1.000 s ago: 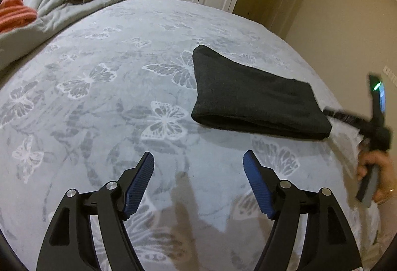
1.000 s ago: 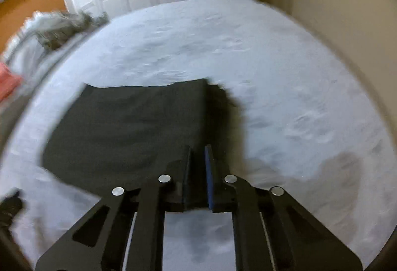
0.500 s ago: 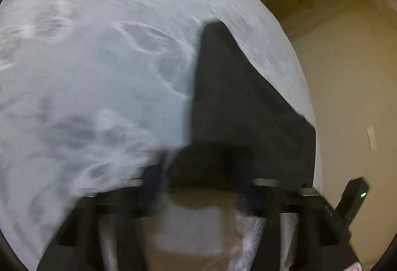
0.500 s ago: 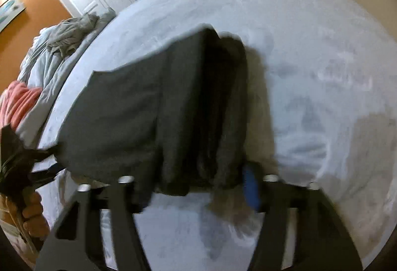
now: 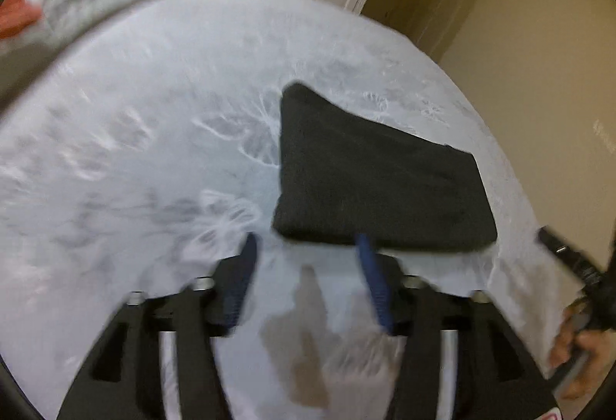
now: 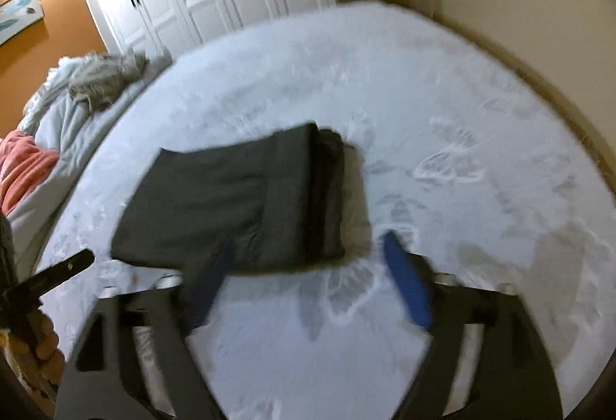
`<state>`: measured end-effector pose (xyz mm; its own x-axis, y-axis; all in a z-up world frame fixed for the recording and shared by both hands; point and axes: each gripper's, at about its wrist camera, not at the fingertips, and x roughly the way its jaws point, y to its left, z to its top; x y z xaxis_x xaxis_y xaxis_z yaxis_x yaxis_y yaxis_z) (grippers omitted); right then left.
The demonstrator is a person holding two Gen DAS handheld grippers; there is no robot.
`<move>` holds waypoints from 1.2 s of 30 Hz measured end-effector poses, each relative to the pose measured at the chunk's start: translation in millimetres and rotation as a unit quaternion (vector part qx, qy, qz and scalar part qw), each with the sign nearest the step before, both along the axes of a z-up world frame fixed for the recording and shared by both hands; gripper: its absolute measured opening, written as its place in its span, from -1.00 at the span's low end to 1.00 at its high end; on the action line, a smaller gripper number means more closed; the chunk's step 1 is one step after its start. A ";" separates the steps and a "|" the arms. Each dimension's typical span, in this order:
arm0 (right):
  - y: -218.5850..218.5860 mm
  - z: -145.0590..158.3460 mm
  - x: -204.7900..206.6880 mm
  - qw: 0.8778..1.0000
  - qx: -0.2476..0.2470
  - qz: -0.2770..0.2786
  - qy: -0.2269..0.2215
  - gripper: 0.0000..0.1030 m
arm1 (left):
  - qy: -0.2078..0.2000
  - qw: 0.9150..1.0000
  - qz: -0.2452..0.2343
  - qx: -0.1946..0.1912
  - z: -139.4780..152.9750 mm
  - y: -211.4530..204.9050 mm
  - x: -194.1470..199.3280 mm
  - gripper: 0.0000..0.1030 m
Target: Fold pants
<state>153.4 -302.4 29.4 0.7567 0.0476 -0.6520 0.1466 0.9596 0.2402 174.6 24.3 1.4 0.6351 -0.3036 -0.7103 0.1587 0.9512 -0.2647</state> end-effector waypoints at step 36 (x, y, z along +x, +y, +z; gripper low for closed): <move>67.1 -96.3 -91.3 0.993 -0.104 -0.028 0.042 0.91 | -0.078 0.987 0.026 0.137 -66.1 -25.3 -88.5 0.70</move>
